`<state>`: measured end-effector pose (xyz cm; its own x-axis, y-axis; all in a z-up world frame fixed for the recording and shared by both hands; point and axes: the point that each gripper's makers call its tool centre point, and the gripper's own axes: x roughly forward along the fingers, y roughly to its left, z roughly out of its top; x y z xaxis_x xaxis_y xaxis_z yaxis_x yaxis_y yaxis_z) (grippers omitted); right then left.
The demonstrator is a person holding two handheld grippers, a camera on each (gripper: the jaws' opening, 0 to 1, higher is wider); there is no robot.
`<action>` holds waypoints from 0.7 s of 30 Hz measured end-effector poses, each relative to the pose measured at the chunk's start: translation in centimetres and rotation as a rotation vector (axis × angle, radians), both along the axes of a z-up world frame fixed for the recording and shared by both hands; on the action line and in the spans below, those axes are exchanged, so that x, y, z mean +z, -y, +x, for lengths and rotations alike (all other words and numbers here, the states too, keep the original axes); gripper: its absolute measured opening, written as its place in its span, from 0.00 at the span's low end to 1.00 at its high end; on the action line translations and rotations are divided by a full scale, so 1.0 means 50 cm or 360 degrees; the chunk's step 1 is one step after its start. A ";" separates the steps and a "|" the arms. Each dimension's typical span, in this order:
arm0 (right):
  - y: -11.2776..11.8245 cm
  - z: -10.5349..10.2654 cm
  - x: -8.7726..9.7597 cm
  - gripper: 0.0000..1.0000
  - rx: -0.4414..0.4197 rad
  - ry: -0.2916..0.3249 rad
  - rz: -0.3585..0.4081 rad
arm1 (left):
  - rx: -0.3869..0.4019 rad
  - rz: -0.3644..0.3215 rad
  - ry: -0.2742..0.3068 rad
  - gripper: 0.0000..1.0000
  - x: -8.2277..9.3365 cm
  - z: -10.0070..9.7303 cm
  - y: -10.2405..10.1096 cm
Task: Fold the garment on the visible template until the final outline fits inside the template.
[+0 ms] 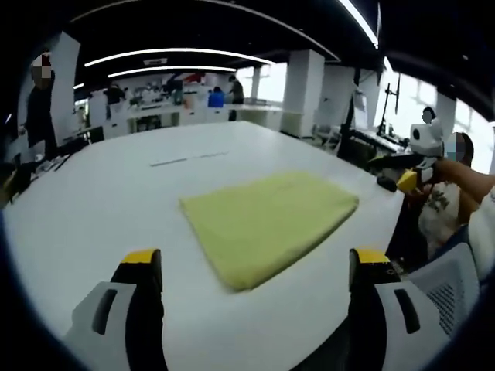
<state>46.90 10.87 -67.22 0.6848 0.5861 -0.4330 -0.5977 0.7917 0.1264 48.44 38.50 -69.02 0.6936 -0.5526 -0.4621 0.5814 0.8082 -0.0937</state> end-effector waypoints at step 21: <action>-0.002 -0.006 -0.006 0.99 0.0008 -0.0009 -0.0002 | 0.0010 -0.0059 -0.0014 0.97 -0.001 0.004 0.001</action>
